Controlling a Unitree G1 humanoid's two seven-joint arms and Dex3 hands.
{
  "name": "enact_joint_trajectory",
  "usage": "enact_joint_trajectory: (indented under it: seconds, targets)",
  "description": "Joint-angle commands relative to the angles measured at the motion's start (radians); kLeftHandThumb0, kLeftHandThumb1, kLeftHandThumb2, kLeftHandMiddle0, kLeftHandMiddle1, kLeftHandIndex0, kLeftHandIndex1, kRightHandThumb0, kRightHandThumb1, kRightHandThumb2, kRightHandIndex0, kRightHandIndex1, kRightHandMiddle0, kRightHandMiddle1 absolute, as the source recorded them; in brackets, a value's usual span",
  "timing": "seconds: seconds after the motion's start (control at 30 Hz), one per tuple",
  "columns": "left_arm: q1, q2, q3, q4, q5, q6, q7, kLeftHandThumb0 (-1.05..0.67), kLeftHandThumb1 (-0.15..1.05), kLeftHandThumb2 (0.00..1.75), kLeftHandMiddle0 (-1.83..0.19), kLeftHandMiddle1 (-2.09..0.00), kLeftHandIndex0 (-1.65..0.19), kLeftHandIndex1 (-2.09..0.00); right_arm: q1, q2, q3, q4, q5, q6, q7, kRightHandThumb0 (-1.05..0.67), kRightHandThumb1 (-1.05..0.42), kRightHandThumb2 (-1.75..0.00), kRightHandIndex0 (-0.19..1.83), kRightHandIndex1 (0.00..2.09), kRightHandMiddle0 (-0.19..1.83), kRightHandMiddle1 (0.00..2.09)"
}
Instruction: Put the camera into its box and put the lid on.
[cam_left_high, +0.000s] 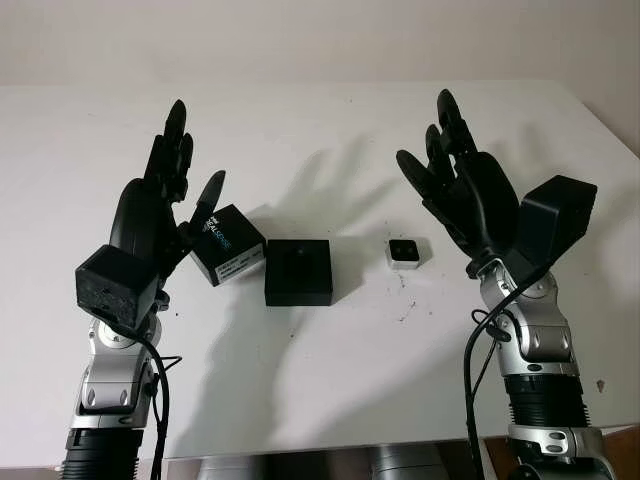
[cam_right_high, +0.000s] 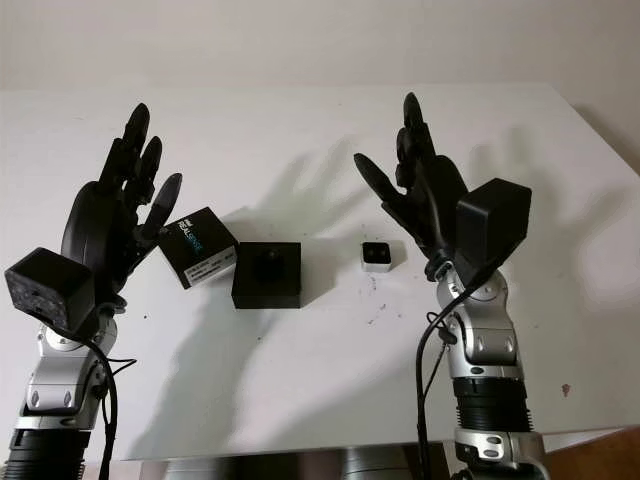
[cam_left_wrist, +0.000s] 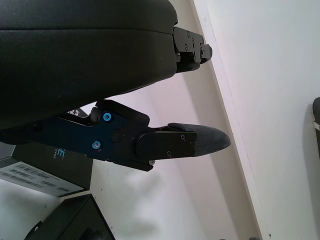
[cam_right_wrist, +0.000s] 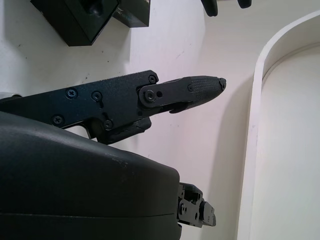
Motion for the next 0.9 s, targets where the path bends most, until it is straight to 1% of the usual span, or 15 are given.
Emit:
enact_joint_trajectory:
  seconds: [0.0,0.2,0.43,0.57,0.6,0.67,0.73,0.8,0.87]
  targets:
    - [0.013,-0.009,0.003,-0.025,-0.009,-0.011,0.003,-0.58,1.05,0.41,-0.04,-0.05,0.01,-0.05,0.013,-0.014,0.004,-0.022,0.002,0.001,0.005,-0.59,-1.05,-0.15,-0.19,0.00,-0.19,0.00]
    - [0.025,-0.026,0.002,-0.040,-0.021,0.006,0.009,-0.59,1.05,0.43,-0.03,-0.05,0.02,-0.05,0.018,-0.025,0.003,-0.030,0.013,0.024,0.030,-0.60,-1.05,-0.14,-0.19,0.00,-0.19,0.00]
    - [0.018,-0.041,-0.003,-0.028,-0.014,0.008,0.021,-0.60,1.05,0.43,-0.03,-0.05,0.03,-0.05,0.011,-0.048,-0.003,-0.029,0.024,0.047,0.051,-0.53,-1.05,-0.08,-0.19,0.00,-0.18,0.03]
    - [0.013,-0.041,0.002,-0.017,-0.010,0.002,0.031,-0.61,1.05,0.43,-0.03,-0.05,0.02,-0.05,-0.015,-0.104,0.006,-0.029,-0.002,0.073,0.073,-0.48,-1.02,-0.06,-0.12,0.04,-0.13,0.06]
    - [0.016,-0.040,0.003,-0.020,-0.010,0.004,0.033,-0.61,1.05,0.43,-0.03,-0.05,0.02,-0.05,-0.024,-0.133,0.017,-0.033,-0.018,0.091,0.088,-0.47,-1.02,-0.06,-0.11,0.05,-0.11,0.06]
    - [0.021,-0.040,0.006,-0.024,-0.009,0.004,0.038,-0.61,1.05,0.43,-0.03,-0.05,0.02,-0.05,-0.042,-0.190,0.039,-0.036,-0.056,0.114,0.120,-0.40,-0.99,-0.04,-0.07,0.07,-0.04,0.10]
    - [0.022,-0.039,0.006,-0.023,0.005,-0.002,0.050,-0.61,1.05,0.43,-0.04,-0.06,0.01,-0.06,-0.054,-0.224,0.052,-0.036,-0.080,0.122,0.140,-0.34,-0.96,-0.04,-0.03,0.09,0.00,0.12]
    - [0.027,-0.042,0.007,-0.029,0.010,-0.007,0.061,-0.61,1.05,0.43,-0.05,-0.06,0.00,-0.06,-0.071,-0.260,0.069,-0.024,-0.111,0.106,0.162,-0.28,-0.94,-0.03,0.00,0.10,0.03,0.13]
    - [0.033,-0.044,0.011,-0.034,0.011,-0.011,0.070,-0.60,1.05,0.42,-0.06,-0.06,-0.01,-0.06,-0.084,-0.301,0.095,-0.002,-0.168,0.048,0.174,-0.21,-0.90,-0.03,0.08,0.14,0.08,0.16]
